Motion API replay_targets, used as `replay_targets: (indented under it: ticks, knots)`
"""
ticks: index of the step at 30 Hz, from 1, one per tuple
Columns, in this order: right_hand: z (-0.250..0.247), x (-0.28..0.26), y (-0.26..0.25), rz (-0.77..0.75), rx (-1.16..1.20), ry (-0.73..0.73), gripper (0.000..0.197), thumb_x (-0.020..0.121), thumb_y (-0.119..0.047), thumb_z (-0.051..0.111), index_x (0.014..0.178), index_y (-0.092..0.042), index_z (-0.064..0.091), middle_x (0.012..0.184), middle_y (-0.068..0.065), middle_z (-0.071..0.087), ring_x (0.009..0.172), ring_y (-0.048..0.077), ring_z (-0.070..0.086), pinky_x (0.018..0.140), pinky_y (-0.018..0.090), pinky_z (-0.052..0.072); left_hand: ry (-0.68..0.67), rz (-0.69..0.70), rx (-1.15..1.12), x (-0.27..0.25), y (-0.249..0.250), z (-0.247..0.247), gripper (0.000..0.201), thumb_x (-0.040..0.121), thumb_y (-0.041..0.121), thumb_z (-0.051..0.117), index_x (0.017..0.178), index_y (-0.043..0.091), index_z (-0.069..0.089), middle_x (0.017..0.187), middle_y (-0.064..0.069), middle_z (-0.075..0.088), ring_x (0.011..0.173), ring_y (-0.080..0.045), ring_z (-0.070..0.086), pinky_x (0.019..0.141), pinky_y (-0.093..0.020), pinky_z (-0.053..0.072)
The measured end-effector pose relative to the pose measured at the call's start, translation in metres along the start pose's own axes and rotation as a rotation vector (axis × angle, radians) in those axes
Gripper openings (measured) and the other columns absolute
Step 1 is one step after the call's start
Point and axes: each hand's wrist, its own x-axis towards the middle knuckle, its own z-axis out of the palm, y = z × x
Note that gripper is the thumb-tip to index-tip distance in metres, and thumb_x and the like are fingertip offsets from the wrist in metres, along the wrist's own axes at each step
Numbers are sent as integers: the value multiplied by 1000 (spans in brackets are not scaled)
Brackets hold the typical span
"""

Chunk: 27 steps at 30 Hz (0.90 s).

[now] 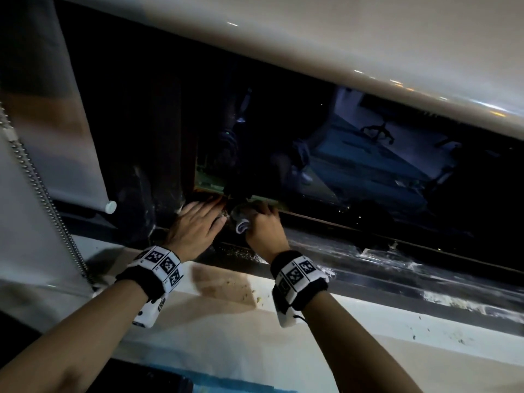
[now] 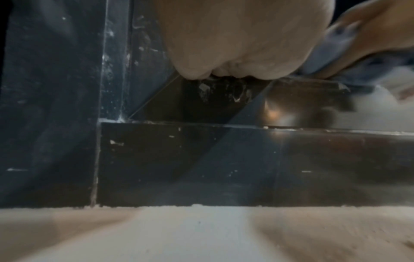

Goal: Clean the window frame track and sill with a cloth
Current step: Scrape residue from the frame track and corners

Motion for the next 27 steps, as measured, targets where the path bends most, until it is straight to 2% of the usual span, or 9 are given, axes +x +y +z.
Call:
replay_targets:
  ticks: [6, 9, 11, 12, 14, 17, 20, 24, 27]
  knots:
    - [-38, -36, 23, -204, 146, -101, 37, 67, -2, 58, 99, -15, 69, 109, 8, 65, 98, 27, 59, 86, 33, 45, -15, 13, 12, 1, -2, -1, 60, 99, 43, 17, 128, 8, 55, 130, -7, 58, 116, -21, 56, 100, -30, 29]
    - [-67, -34, 31, -65, 251, -78, 37, 61, 6, 50, 84, -14, 71, 85, -2, 70, 75, 0, 59, 70, 16, 46, -33, -4, 20, 0, -2, 0, 62, 99, 45, 13, 130, 9, 54, 131, -5, 58, 118, -20, 55, 102, -30, 27]
    - [-63, -20, 38, 74, 294, 33, 37, 64, 10, 50, 88, -11, 70, 82, -4, 68, 75, -7, 55, 68, 7, 43, -29, -6, 22, 1, -1, 0, 61, 98, 44, 14, 129, 10, 54, 130, -4, 58, 116, -19, 56, 102, -30, 28]
    - [-57, -13, 35, 108, 295, 68, 37, 66, 6, 51, 94, -9, 69, 86, -3, 67, 81, -5, 56, 73, 7, 43, -23, -4, 24, 2, 0, 0, 60, 98, 43, 15, 128, 10, 55, 129, -4, 59, 115, -19, 57, 101, -30, 28]
    - [-32, -2, 25, 128, 214, 20, 38, 70, -12, 49, 103, -12, 66, 98, 4, 68, 101, 18, 60, 93, 28, 44, 17, 10, 27, 2, 1, 1, 55, 97, 41, 22, 125, 8, 57, 126, -5, 61, 112, -20, 59, 100, -31, 29]
    - [1, 0, 0, 84, -46, -33, 50, 69, -30, 36, 109, -21, 64, 111, 10, 63, 108, 33, 52, 95, 42, 35, 89, 25, 33, 3, 1, 3, 48, 94, 33, 31, 118, 5, 62, 121, -9, 64, 106, -23, 62, 98, -32, 30]
    - [-4, -14, -12, -31, 22, -23, 53, 71, -30, 31, 109, -15, 64, 111, 13, 62, 103, 36, 50, 90, 40, 37, 116, 52, 41, 3, -2, 7, 44, 94, 28, 33, 112, 3, 64, 118, -13, 65, 104, -25, 64, 96, -33, 32]
    - [-27, -42, 1, -187, 151, -83, 53, 70, -30, 33, 109, -11, 64, 118, 11, 61, 96, 32, 50, 85, 31, 32, 37, 28, 0, 5, -3, 5, 46, 92, 28, 31, 120, 5, 60, 126, -11, 60, 109, -27, 61, 96, -31, 27]
    - [-47, -54, 11, -117, 299, -80, 31, 67, -17, 45, 89, -10, 65, 93, 9, 64, 82, 26, 54, 73, 24, 34, 25, -44, -107, 8, -1, 0, 60, 91, 40, 19, 139, 12, 43, 145, -3, 42, 129, -22, 44, 103, -29, 21]
